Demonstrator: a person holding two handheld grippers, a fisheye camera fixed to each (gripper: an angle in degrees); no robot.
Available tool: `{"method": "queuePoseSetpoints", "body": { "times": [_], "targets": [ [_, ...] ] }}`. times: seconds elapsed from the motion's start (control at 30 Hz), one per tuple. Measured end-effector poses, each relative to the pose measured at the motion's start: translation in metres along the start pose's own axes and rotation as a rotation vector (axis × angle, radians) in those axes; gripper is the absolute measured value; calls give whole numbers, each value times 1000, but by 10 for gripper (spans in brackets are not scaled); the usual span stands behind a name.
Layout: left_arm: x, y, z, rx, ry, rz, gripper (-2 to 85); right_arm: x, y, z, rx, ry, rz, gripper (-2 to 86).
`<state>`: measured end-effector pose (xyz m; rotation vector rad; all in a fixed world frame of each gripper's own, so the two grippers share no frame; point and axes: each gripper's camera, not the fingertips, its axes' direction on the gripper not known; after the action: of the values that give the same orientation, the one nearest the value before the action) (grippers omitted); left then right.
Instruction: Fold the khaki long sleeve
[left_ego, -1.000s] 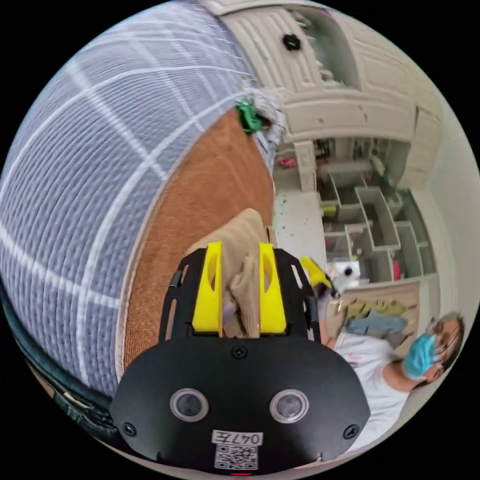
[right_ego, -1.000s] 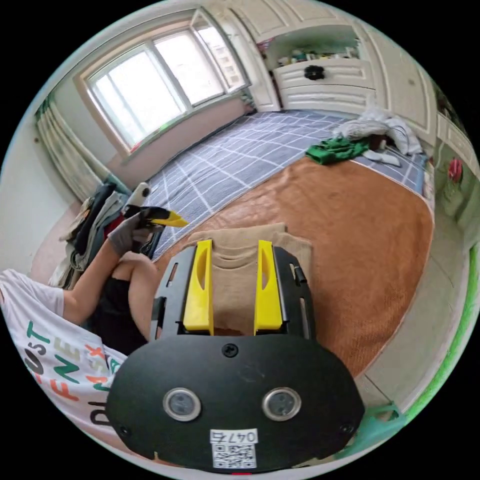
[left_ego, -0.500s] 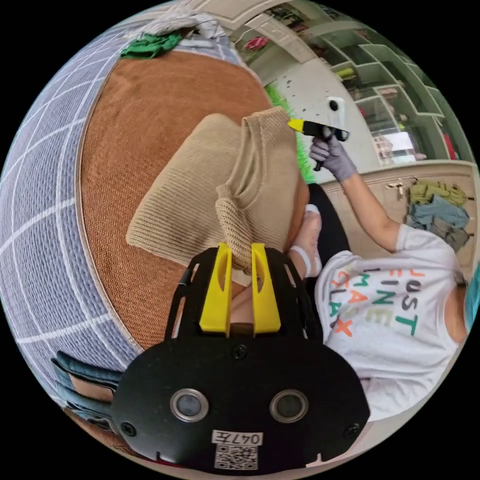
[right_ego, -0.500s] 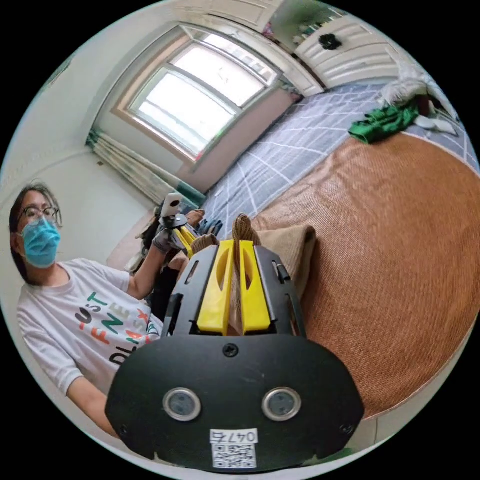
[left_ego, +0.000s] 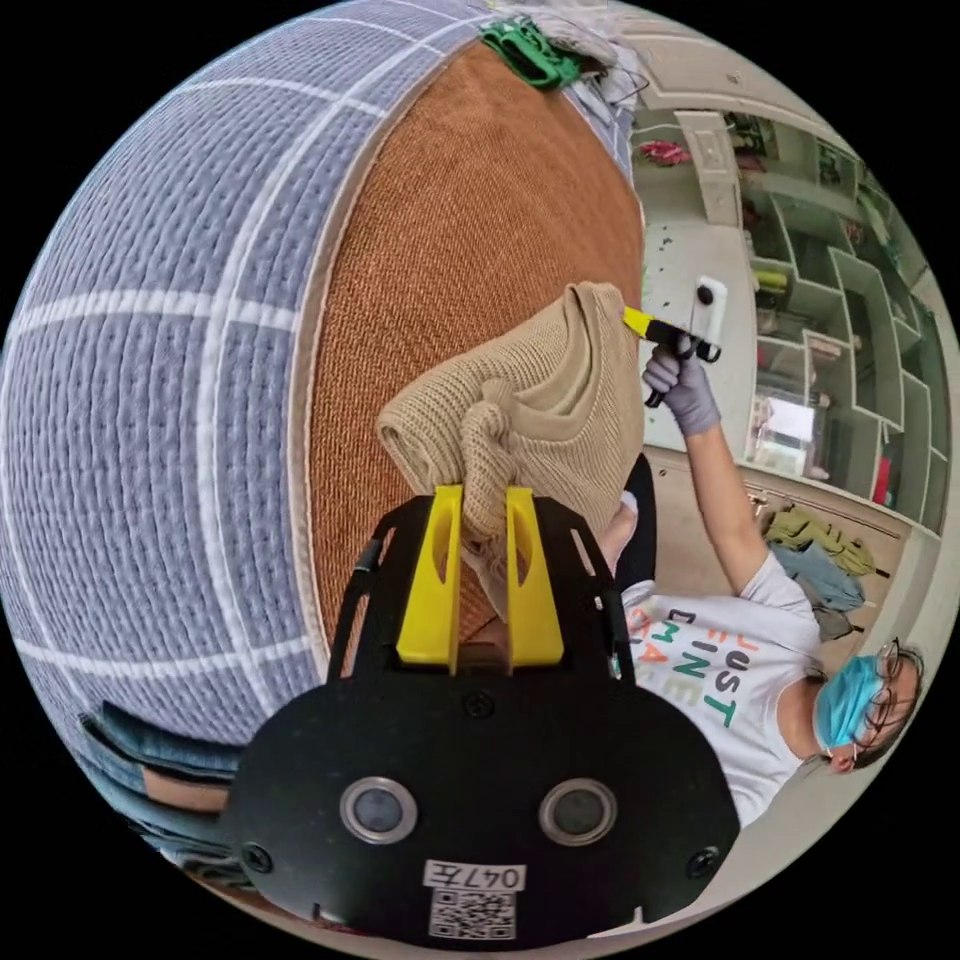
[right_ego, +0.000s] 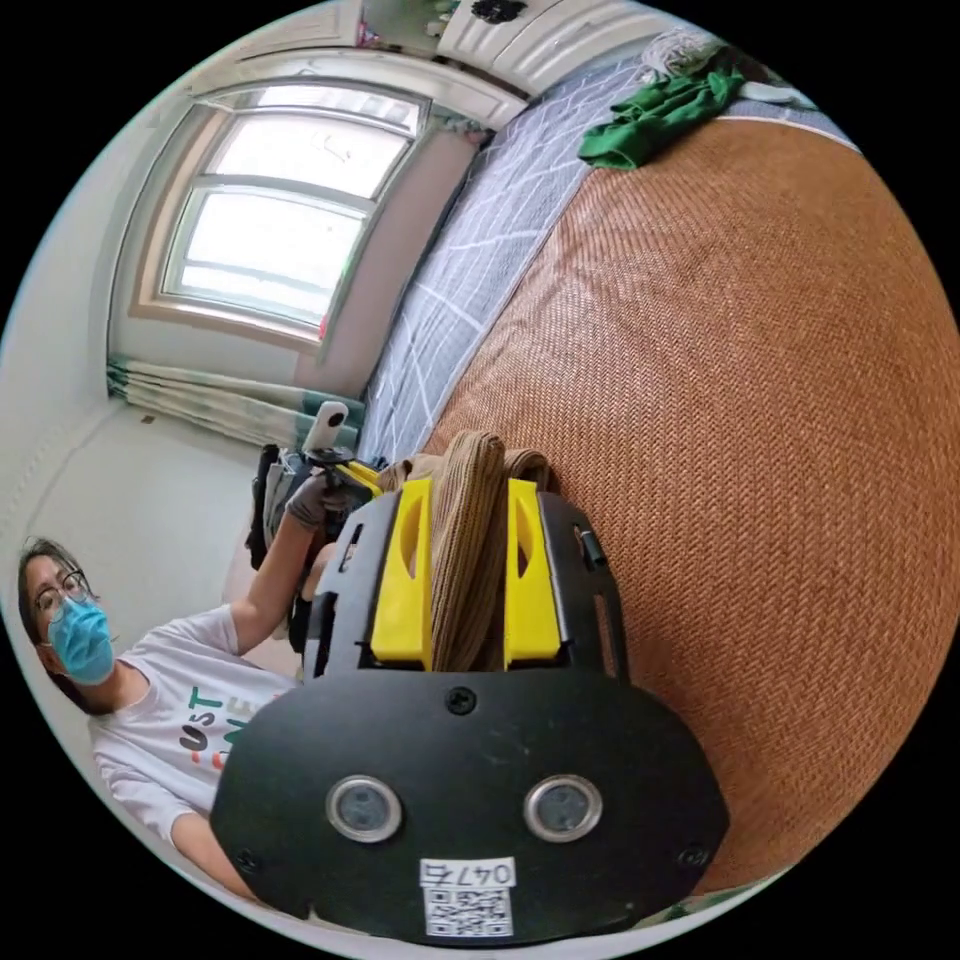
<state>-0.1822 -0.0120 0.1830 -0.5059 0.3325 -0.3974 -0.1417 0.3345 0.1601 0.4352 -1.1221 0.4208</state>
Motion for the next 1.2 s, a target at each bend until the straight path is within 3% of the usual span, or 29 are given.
{"method": "queuePoseSetpoints", "body": {
  "times": [0.17, 0.33, 0.6, 0.73, 0.83, 1.07, 1.2],
  "targets": [
    [-17, 26, -57, 107, 11, -6, 141, 19, 53, 3, -1, -2, -49, 144],
    [-50, 16, -60, -80, -59, -80, 200, 43, 73, 58, -82, -71, -60, 160],
    [-77, -10, -84, -156, -48, -52, 168, 64, 94, 96, -93, -179, 48, 83],
    [-71, -5, -112, -165, -179, -23, 135, 63, 117, 91, -50, -226, 96, 57],
    [-58, 8, -139, -122, -247, 18, 114, 54, 136, 80, 17, -369, 131, 50],
    [-29, 45, -232, 25, -386, 17, 99, -40, 96, 66, 89, -385, 19, 47],
    [-5, 67, -355, 71, -513, -33, 97, -123, 24, 84, 149, -487, -75, 47]
  ]
}}
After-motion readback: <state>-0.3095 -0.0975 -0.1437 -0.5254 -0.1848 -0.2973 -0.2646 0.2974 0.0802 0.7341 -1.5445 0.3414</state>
